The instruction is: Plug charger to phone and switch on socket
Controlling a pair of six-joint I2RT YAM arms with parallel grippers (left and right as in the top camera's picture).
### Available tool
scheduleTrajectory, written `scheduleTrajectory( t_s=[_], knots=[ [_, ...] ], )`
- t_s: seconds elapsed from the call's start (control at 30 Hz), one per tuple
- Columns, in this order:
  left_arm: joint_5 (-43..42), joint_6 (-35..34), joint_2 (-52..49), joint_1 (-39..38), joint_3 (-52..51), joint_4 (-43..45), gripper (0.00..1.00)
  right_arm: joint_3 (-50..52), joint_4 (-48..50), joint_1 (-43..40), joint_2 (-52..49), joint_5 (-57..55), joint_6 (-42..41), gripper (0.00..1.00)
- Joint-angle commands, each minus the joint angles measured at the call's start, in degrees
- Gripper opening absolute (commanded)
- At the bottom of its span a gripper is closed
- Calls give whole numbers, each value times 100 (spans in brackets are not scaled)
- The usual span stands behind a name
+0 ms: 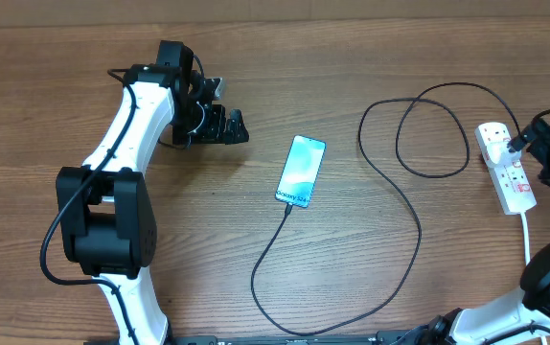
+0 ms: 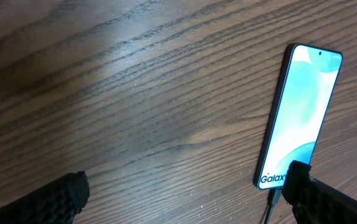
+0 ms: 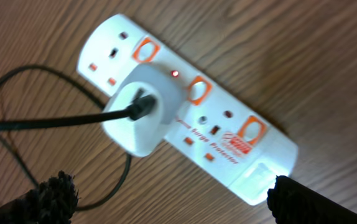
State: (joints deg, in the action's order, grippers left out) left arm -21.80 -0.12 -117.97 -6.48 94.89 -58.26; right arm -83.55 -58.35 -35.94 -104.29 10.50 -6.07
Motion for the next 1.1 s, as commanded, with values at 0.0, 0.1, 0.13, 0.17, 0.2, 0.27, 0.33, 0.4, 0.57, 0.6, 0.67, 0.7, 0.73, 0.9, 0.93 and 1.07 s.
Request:
scheduleTrajectory(
  t_s=[0.0, 0.1, 0.13, 0.17, 0.2, 0.27, 0.33, 0.4, 0.57, 0.6, 0.67, 0.7, 0.73, 0.9, 0.93, 1.07],
  knots=[
    [20, -72, 164, 9, 61, 4, 100, 103, -4, 98, 46, 354, 334, 100],
    [20, -72, 164, 9, 61, 2, 100, 175, 11, 107, 46, 348, 315, 100],
    [20, -72, 164, 9, 61, 4, 100, 175, 15, 107, 46, 323, 315, 100],
    [20, -72, 164, 9, 61, 2, 100, 175, 17, 107, 46, 308, 315, 100],
    [20, -72, 164, 9, 61, 4, 99, 175, 17, 107, 46, 308, 315, 100],
    [20, -72, 164, 9, 61, 4, 100, 175, 17, 107, 46, 308, 315, 100],
    [20, -72, 164, 9, 61, 4, 99, 175, 17, 107, 46, 308, 315, 100],
    [20, -72, 164, 9, 61, 4, 99, 175, 17, 107, 46, 308, 315, 100],
    [20, -72, 164, 9, 61, 4, 100, 175, 17, 107, 46, 308, 315, 100],
    [20, -72, 164, 9, 61, 4, 100, 175, 17, 107, 46, 308, 315, 100],
    [20, -72, 164, 9, 61, 4, 99, 175, 17, 107, 46, 308, 315, 100],
    [20, -72, 164, 9, 61, 4, 100, 175, 17, 107, 46, 308, 315, 100],
    [20, -72, 164, 9, 61, 4, 100, 175, 17, 107, 46, 308, 315, 100],
    [20, -72, 164, 9, 61, 2, 100, 175, 15, 107, 46, 308, 315, 100],
    [20, -72, 164, 9, 61, 4, 99, 175, 17, 107, 46, 308, 315, 100],
    [20, -72, 164, 9, 61, 4, 100, 175, 17, 107, 46, 308, 315, 100]
  ],
)
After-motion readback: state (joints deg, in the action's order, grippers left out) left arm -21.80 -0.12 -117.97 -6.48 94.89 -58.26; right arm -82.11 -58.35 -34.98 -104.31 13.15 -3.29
